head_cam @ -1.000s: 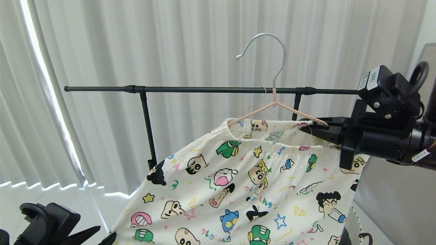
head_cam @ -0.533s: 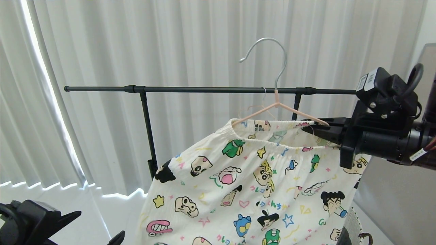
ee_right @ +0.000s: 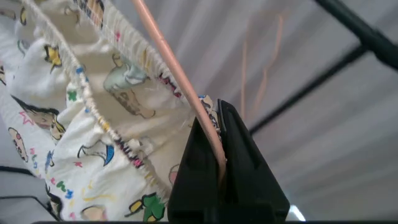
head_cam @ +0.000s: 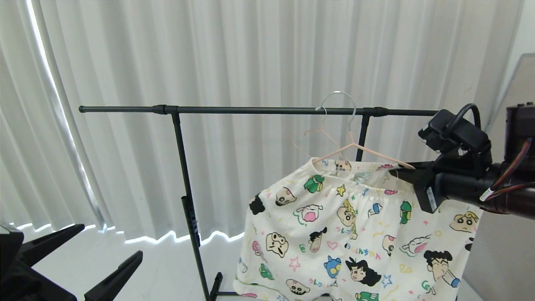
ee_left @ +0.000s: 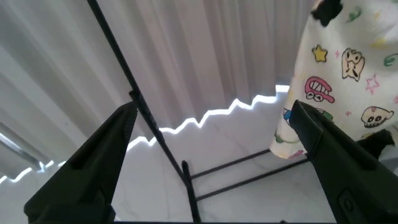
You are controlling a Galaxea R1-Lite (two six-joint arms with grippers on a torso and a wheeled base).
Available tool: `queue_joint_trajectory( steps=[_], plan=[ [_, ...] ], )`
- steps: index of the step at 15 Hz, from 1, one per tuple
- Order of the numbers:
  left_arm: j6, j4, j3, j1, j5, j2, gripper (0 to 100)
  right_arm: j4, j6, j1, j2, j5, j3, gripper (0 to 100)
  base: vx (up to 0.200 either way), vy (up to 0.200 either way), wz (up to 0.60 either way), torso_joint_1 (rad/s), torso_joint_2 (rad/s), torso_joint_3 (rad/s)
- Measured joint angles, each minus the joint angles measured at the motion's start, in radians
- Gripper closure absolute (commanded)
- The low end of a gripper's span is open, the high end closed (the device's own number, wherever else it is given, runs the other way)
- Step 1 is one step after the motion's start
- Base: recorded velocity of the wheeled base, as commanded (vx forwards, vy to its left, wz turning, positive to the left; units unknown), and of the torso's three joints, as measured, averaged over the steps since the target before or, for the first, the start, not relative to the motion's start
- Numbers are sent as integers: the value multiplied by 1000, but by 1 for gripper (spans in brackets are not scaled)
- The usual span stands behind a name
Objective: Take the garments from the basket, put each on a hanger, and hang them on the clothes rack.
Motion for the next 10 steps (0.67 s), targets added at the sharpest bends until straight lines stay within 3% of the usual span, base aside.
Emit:
queue_joint_trajectory(
  steps=[4, 6, 7, 10],
  plan=[
    [24, 3, -120, 20, 99, 134, 0, 162, 22, -43, -17, -228, -3, 100, 0, 0, 0, 0, 0, 0],
    [53, 15, -217, 22, 160, 227, 0, 245, 28, -80, -35, -287, -5, 100, 0, 0, 0, 0, 0, 0],
    [68, 68, -280, 23, 173, 269, 0, 281, 36, -107, -45, -311, -6, 100, 0, 0, 0, 0, 0, 0],
    [77, 492, -441, 30, 180, 335, 0, 333, 89, -175, -66, -346, -21, 100, 0, 0, 0, 0, 0, 0]
  ],
)
